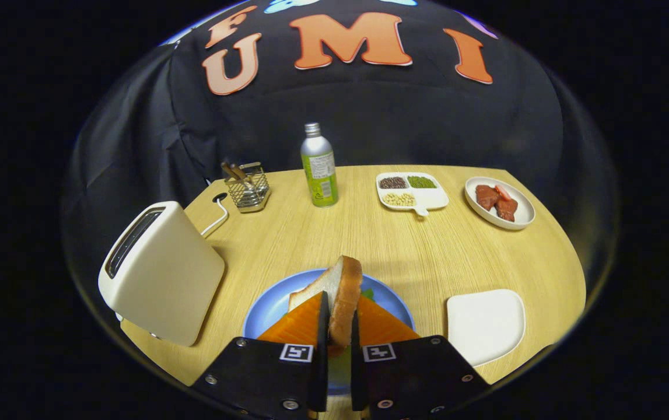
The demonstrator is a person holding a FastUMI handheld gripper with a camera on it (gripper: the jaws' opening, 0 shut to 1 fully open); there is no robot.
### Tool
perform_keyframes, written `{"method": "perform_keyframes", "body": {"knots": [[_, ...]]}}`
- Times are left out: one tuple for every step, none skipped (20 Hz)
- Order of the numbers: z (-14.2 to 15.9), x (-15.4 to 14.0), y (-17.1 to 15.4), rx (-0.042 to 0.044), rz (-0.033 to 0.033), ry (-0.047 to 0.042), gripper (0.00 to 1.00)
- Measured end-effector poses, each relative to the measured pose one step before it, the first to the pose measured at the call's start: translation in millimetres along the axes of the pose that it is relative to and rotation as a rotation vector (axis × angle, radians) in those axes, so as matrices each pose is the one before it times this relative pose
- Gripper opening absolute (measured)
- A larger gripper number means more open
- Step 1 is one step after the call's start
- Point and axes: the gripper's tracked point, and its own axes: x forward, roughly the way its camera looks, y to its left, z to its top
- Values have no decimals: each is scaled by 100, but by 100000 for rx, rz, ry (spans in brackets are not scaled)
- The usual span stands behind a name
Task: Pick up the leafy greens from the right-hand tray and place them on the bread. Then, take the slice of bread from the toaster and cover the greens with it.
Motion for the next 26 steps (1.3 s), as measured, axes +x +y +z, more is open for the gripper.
{"method": "perform_keyframes", "body": {"knots": [[-517,193,-463,2351,-212,2524,19],[-493,200,-310,2319,314,1581,23],[-313,-13,-100,1463,237,1350,25],[-210,25,-155,561,-67,1090,29],[-143,-17,-247,-70,-307,202,30],[0,-133,-222,-524,-700,-460,35],[-226,-110,-255,-1354,-1177,175,40],[-433,-93,-85,-1744,-709,1552,55],[-489,-131,-31,-1453,-517,1342,60],[-142,-253,-30,-1045,-872,221,70],[105,-367,-239,-654,-1668,-704,77],[285,-497,-183,122,-1071,-1315,91],[214,-498,-3,403,-524,-910,96],[375,-487,-83,142,-507,-1201,98],[457,-638,-179,-395,-699,-1674,98],[605,-719,-160,-964,-1104,-2453,98],[605,-862,-357,-1241,-1595,-2572,98],[704,-816,-283,-1553,-1390,-2598,98],[674,-651,-283,-1457,-1579,-2504,98],[745,-807,-323,-1312,-1440,-2362,98],[754,-908,-213,-956,-1257,-2573,98],[941,-938,-255,-346,-1299,-2742,98],[827,-829,-77,-24,-556,-2756,98],[1010,-819,-124,381,-1142,-3124,98],[1051,-729,-230,949,-1529,-3498,98],[896,-726,-43,595,-701,-2926,98]]}}
